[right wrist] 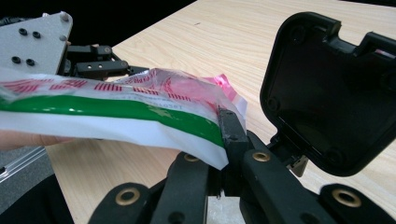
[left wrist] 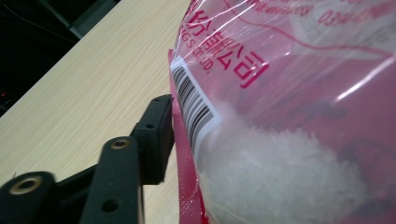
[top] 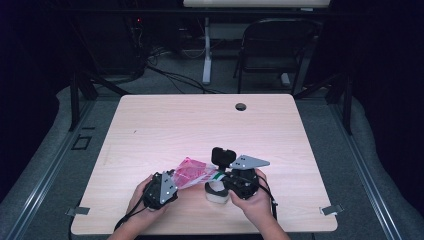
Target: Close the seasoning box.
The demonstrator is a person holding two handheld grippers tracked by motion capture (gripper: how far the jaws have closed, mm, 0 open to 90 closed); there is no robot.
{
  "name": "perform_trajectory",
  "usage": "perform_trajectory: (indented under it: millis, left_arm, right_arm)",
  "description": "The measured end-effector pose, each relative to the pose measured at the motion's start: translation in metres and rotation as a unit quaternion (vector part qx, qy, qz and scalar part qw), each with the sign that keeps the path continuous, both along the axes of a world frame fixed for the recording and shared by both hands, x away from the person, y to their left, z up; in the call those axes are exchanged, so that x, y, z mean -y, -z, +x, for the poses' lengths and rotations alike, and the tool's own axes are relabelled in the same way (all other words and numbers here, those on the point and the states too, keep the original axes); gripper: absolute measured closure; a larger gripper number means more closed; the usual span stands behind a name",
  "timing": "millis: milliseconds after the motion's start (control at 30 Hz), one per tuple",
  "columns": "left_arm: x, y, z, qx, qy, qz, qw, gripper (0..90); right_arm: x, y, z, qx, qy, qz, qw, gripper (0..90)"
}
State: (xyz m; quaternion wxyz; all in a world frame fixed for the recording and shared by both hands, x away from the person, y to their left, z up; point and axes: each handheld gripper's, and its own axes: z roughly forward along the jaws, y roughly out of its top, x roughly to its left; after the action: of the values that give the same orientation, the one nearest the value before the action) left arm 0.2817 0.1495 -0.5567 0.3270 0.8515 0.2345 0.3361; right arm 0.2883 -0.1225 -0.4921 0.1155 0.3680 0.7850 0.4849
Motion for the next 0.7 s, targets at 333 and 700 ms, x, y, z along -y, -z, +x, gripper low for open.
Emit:
perform_trajectory:
  millis: [333,700]
  left_arm:
    - [-0.006,-0.004,-0.004,0.014,-0.001,-0.006,0.9999,41.0]
    - [-0.015,-0.009,-0.011,0.03,-0.018,-0.014,0.9993,36.7]
  right_arm:
    - [-0.005,0.001,0.003,-0.001,-0.004,-0.004,1.0,90.0]
    - [-0.013,0.002,0.008,-0.008,-0.014,-0.015,0.9998,90.0]
